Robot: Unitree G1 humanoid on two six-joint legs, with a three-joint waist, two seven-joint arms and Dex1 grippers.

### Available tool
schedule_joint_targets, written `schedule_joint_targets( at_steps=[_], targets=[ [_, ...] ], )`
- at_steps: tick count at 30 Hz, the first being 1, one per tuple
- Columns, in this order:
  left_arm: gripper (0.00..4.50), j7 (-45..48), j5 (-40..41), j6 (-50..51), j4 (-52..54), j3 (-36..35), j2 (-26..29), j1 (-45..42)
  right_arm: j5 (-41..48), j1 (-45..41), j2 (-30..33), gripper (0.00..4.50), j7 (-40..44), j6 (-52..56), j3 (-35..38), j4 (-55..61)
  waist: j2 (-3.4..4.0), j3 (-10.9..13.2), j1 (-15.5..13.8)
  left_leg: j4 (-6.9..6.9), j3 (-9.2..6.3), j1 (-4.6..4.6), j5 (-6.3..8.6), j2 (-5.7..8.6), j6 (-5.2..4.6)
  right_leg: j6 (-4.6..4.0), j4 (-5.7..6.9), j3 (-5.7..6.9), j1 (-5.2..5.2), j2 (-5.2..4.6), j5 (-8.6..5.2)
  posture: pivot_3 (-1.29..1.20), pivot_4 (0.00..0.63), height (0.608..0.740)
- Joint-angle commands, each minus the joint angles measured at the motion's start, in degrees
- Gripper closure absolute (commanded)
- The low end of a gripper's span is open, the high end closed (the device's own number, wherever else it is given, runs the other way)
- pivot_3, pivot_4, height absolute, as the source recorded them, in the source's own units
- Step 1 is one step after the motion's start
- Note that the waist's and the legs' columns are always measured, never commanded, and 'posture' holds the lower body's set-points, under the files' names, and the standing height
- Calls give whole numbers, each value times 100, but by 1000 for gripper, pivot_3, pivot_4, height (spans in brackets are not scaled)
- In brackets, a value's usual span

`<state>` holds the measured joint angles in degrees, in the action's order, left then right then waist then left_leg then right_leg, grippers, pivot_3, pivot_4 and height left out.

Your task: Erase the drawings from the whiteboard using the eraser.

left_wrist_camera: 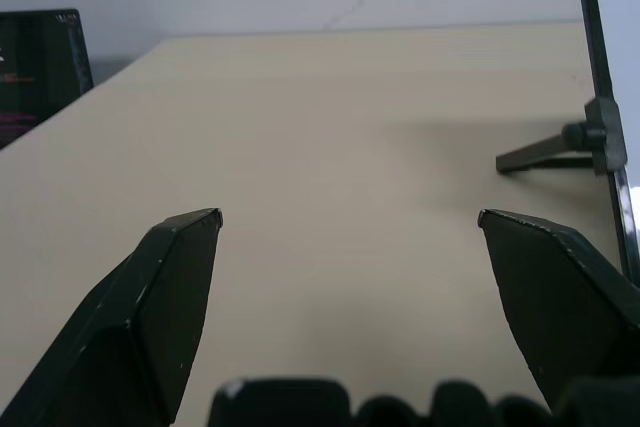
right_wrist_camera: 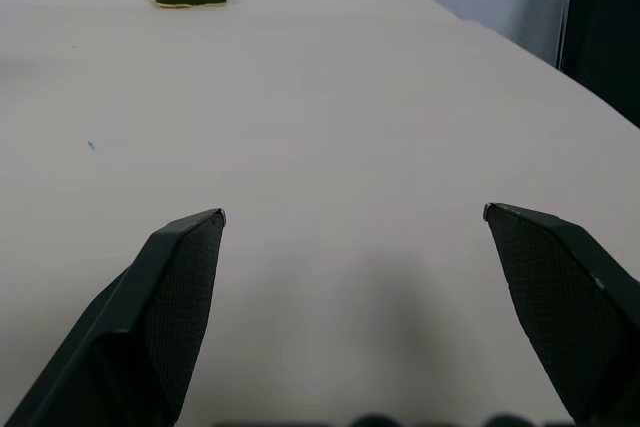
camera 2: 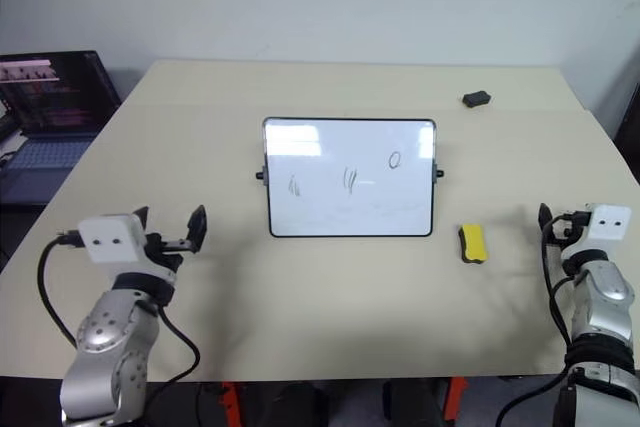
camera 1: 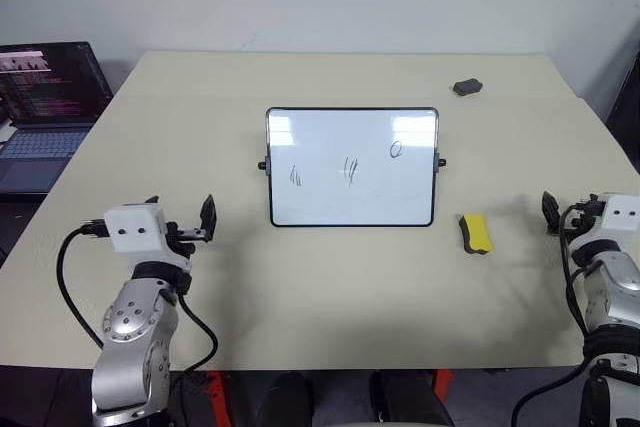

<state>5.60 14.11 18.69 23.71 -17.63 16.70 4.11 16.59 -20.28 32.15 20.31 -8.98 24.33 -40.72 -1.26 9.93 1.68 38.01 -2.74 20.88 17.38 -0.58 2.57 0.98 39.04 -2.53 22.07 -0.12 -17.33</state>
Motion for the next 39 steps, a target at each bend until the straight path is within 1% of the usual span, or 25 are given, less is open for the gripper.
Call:
schedule_joint_targets(
  at_steps=[1,5,9,11,13,16,19,21,24,26,29,32,34,36,39],
  targets=[
    [0,-44,-96,-111,-23,-86,19,-80,91,43,112,16,-112,140,190,93,0,0,-1,0,0,0,0,0,0,0,0,-1,0,0,0,0,150,740],
    [0,-229,-122,-151,-153,-209,-139,-35,16,149,104,16,-412,213,218,102,1,-1,-1,1,3,-1,0,1,0,0,1,-3,0,0,0,0,150,740],
    [0,-75,-75,-127,-28,-210,-46,-52,-117,103,124,16,-915,403,206,336,2,-1,3,0,3,0,0,0,0,0,0,-4,0,0,0,0,150,740],
    [0,-8,0,-138,91,-310,29,-60,118,88,73,16,-667,674,213,605,1,-1,6,0,2,-1,0,0,1,0,1,-3,0,0,0,0,150,740],
    [0,258,214,-99,246,-426,198,3,37,183,-29,16,-654,586,93,978,2,-1,18,0,2,-1,0,-1,1,0,2,-2,0,1,0,0,150,740],
    [0,984,996,177,575,-664,548,193,48,366,-290,16,-791,659,22,1650,2,-1,14,-1,0,-1,-1,-4,2,1,1,0,1,2,0,0,150,740],
    [0,1816,1499,379,677,-755,1203,207,155,664,-557,16,-932,814,58,2498,3,-1,-13,-2,-4,1,-2,-3,4,1,0,3,1,2,-1,0,150,740],
    [0,2257,1769,517,540,-761,1657,-29,132,926,-695,16,-1067,979,62,3137,10,0,-44,-1,-10,2,-2,-1,4,0,0,7,1,1,-1,0,150,740],
    [0,2763,1918,673,304,-524,2189,-575,281,1230,-860,16,-1234,1352,152,3823,11,0,-88,7,-15,2,-2,4,3,1,1,11,-3,-3,-1,0,150,740],
    [0,3084,2212,1006,324,-133,2383,-1127,444,1398,-824,16,-1216,1697,206,4260,12,0,-91,7,-12,0,-2,5,3,1,2,9,-4,-2,-1,0,150,740],
    [0,3868,2499,1367,293,471,2706,-1605,687,1692,-703,16,-1360,2673,183,5282,13,0,-77,5,-16,4,-2,7,3,1,1,12,-4,-2,-1,0,150,740],
    [0,4455,2528,1454,97,949,2852,-1942,1060,1972,-636,16,-1452,3637,200,6236,23,-2,-12,-4,-11,4,-2,2,3,1,-4,6,2,2,-3,0,150,740],
    [0,4845,2479,1472,32,1303,2886,-2166,1417,2093,-524,16,-1680,4652,262,6786,23,-2,25,-6,-13,5,-1,-4,2,0,-2,8,3,9,-4,0,150,740],
    [0,5176,2439,1490,20,1626,2913,-2312,1966,2035,-646,16,-1939,5259,410,7253,23,-1,31,-5,-12,4,-1,-4,2,-1,0,4,5,10,-4,0,150,740],
    [0,5513,2349,1433,12,1926,2933,-2411,2362,1928,-643,16,-2156,6091,192,7730,24,-1,31,-4,-11,2,-1,-2,1,-1,1,2,5,11,-5,0,150,740]
  ],
)
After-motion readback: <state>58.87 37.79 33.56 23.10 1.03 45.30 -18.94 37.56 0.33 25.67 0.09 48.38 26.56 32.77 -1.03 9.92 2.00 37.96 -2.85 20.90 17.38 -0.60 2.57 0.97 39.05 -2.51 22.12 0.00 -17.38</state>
